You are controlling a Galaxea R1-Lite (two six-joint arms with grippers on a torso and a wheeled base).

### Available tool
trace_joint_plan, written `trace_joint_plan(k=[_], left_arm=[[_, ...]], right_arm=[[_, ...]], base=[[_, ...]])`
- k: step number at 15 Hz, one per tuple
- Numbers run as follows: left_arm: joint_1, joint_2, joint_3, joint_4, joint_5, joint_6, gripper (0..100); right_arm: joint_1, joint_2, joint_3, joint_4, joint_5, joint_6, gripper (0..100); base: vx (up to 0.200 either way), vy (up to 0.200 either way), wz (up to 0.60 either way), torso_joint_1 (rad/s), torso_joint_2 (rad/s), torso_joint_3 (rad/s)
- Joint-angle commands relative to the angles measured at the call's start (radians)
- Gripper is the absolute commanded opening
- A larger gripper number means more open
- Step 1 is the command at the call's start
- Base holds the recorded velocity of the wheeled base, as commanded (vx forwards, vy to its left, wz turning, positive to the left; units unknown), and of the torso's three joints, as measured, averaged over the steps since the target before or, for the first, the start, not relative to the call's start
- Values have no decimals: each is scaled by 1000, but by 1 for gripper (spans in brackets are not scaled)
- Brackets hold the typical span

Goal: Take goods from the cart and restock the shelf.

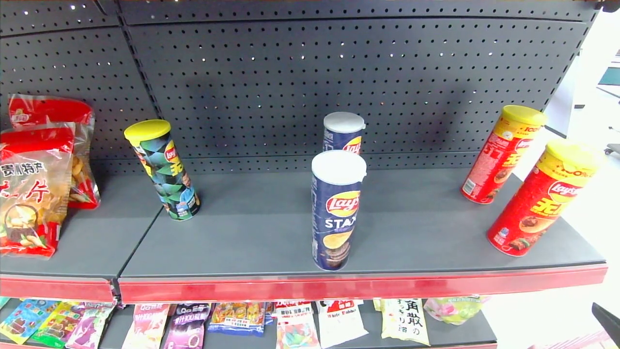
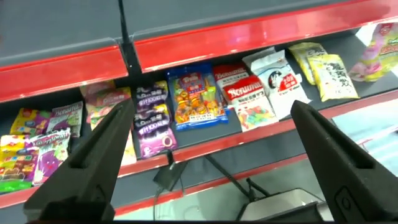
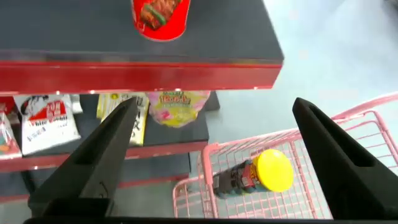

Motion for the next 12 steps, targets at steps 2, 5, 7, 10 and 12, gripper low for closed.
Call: trace_joint_plan(k=[2, 5, 7, 10, 12], left_arm=[[0, 55, -24, -2, -13, -22, 100], [0, 64, -10, -2, -16, -20, 100], [0, 133, -49, -4, -18, -22, 100], [0, 274, -99, -82, -33, -56, 100], [0, 501, -134, -285, -31, -71, 100]], right_arm=[[-3, -109, 6, 3, -1, -1, 100], [-3, -117, 20, 3, -1, -3, 100], [-1, -135, 38, 3, 0, -3, 100], [0, -148, 55, 3, 0, -6, 100], [2, -145, 56, 3, 0, -6, 100]], base=[[0, 0, 0, 0, 0, 0], [0, 0, 0, 0, 0, 0], [0, 0, 0, 0, 0, 0], [0, 0, 0, 0, 0, 0], [0, 0, 0, 0, 0, 0]])
